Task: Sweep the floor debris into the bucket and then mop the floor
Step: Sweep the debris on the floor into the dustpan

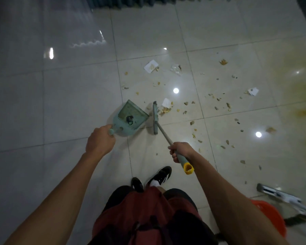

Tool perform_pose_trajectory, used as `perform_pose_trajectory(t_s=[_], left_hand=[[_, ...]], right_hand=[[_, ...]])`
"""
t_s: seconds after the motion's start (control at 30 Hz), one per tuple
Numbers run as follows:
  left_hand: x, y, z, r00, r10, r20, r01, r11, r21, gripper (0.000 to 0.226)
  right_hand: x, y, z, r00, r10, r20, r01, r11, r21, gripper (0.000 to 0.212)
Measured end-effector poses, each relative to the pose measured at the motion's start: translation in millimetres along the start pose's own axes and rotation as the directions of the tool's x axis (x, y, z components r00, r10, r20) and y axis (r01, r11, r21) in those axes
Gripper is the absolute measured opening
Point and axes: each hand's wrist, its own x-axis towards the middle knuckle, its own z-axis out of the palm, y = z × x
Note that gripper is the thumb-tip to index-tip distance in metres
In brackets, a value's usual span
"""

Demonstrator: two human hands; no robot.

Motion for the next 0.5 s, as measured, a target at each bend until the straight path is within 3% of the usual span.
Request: perform_pose_trajectory(t_s=[0.27, 0.5], left_hand=[[-61.7, -59.5, 22.7, 0.993, -0.098, 0.058, 0.1, 0.994, -0.038, 0.028], [-104.7, -70.1, 38.6, 0.983, -0.175, 0.053, 0.179, 0.98, -0.089, 0.015]], right_hand=[[-14.2, 60.7, 17.3, 0.999, 0.035, 0.017, -0.031, 0.979, -0.203, 0.007], [-20.8, 71.8, 17.8, 0.998, 0.047, 0.034, -0.035, 0.953, -0.3, 0.008]])
